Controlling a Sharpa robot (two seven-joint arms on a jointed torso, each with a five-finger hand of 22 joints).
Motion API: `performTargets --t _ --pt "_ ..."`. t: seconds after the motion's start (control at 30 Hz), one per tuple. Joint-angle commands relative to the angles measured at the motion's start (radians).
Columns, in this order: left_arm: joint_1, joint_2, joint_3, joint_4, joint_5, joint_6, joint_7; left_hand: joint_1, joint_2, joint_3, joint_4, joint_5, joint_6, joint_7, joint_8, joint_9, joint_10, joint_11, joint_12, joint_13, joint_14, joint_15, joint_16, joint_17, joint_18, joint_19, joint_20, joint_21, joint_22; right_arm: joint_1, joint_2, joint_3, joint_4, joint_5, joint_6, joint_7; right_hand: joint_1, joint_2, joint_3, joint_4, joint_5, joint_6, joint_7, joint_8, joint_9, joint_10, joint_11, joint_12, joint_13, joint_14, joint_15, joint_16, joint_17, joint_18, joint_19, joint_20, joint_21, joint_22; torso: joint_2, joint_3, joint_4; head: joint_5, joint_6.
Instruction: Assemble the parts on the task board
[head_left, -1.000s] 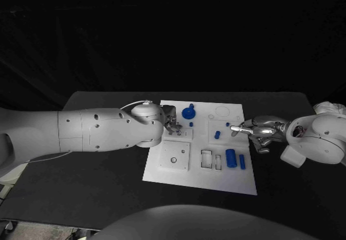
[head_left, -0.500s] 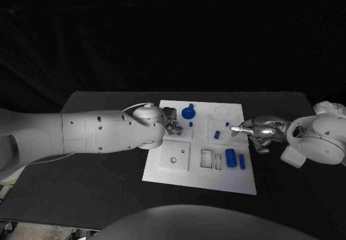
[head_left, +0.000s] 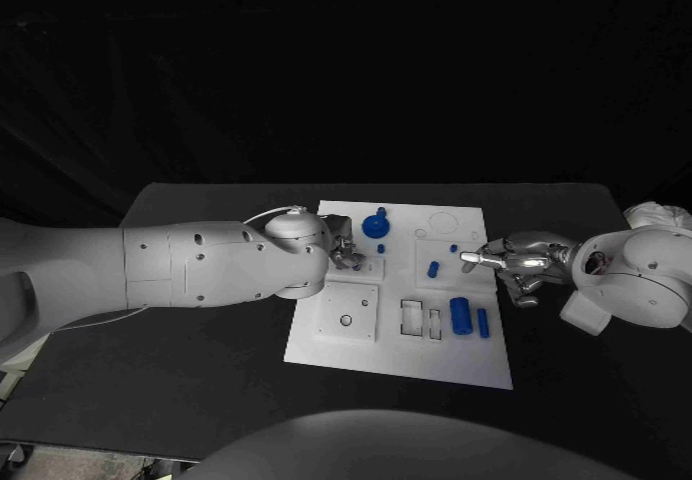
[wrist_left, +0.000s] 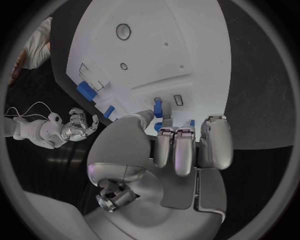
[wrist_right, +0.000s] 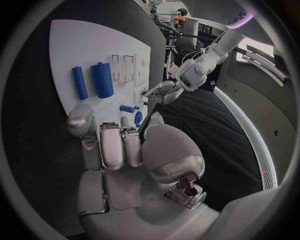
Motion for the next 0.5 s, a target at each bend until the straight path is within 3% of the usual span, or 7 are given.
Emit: performTargets --t 0.03,0.17,0.5 --pt "0.000 0.003 0.000 -0.001 0.002 0.004 -0.060 -0.014 0.000 -0.004 0.012 -0.013 0.006 0.003 -0.009 0.000 0.062 -0.003 -0.007 0.220 0.107 -0.004 0.002 0.263 -0.007 0.006 0.001 -0.007 0.082 -0.001 0.000 0.000 0.001 -0.001 0.010 0.008 0.008 0.000 0.007 -0.001 0.007 -0.006 0.002 -0.004 -0.001 -0.004 -0.002 -0.005 0.043 -0.009 0.000 -0.007 0.094 0.016 -0.007 -0.002 -0.006 0.105 -0.001 -0.0001 0.0003 0.001 0.000" --pt "-0.001 0.004 0.000 -0.003 0.006 0.007 -0.060 -0.026 0.001 -0.017 0.024 -0.030 0.007 0.005 -0.015 0.000 0.061 -0.002 -0.009 0.219 0.107 -0.003 0.002 0.263 -0.007 0.005 0.003 -0.009 0.082 -0.002 0.000 0.000 0.001 -0.001 0.011 0.008 0.008 0.000 0.007 -0.001 0.007 -0.006 0.002 -0.004 -0.001 -0.004 -0.002 -0.005 0.043 -0.010 0.000 -0.007 0.094 0.016 -0.007 -0.002 -0.006 0.105 -0.001 -0.0001 0.0002 0.002 0.000" --pt "-0.001 0.006 0.000 -0.005 0.013 0.009 -0.059 -0.057 0.004 -0.046 0.029 -0.034 0.008 0.008 -0.025 0.000 0.060 0.001 -0.010 0.217 0.107 -0.001 0.002 0.263 -0.007 0.005 0.005 -0.011 0.082 -0.003 0.000 0.000 0.000 -0.001 0.011 0.007 0.010 -0.001 0.008 -0.003 0.008 -0.007 0.003 -0.004 -0.001 -0.006 -0.001 -0.006 0.042 -0.010 0.000 -0.008 0.093 0.016 -0.008 -0.002 -0.008 0.104 -0.001 0.0004 0.0008 0.002 0.000"
